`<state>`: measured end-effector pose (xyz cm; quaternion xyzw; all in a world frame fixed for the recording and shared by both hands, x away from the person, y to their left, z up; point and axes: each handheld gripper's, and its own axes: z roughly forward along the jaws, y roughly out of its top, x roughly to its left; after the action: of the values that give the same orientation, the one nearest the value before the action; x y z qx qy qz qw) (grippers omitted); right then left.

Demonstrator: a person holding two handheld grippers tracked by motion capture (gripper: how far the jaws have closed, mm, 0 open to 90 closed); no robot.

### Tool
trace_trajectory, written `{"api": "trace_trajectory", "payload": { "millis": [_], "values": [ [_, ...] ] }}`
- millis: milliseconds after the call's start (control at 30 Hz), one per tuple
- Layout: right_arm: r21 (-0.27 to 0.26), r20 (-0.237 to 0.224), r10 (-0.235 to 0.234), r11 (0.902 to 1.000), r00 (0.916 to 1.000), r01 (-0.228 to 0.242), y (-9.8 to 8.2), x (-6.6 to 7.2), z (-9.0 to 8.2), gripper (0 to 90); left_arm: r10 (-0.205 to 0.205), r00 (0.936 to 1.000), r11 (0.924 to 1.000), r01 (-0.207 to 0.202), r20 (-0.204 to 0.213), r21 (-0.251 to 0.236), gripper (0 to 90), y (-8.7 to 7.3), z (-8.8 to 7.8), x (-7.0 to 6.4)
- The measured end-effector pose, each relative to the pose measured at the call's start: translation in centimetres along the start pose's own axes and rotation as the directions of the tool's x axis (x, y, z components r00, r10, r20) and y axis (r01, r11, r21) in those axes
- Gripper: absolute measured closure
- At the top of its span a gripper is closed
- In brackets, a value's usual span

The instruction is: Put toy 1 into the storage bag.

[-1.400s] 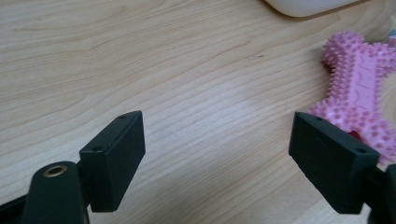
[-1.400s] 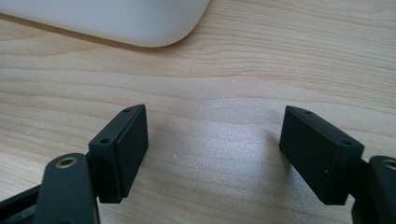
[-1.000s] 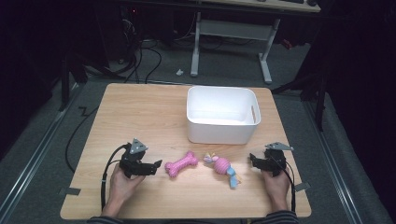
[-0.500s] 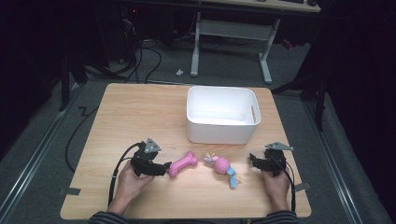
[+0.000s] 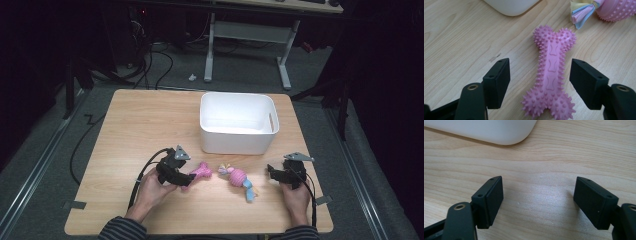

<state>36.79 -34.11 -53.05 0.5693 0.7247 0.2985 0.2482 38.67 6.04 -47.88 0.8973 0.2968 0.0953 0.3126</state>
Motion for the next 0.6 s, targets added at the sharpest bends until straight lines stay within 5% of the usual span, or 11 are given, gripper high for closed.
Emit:
{"api": "trace_trajectory", "payload": {
  "millis": [400,600],
  "values": [
    [0.000,-0.001,-0.001,1.0000,1.0000,0.001,0.0,0.0,0.0,23.9,0.042,0.9985,0.9945,-0.045,0.035,0.095,41.7,1.6,1.8,-0.6],
    [0.000,-0.002,0.000,1.0000,1.0000,0.000,0.0,0.0,0.0,23.9,0.028,0.9983,0.9915,-0.034,0.052,0.125,42.5,1.6,2.7,-0.5]
  ]
}}
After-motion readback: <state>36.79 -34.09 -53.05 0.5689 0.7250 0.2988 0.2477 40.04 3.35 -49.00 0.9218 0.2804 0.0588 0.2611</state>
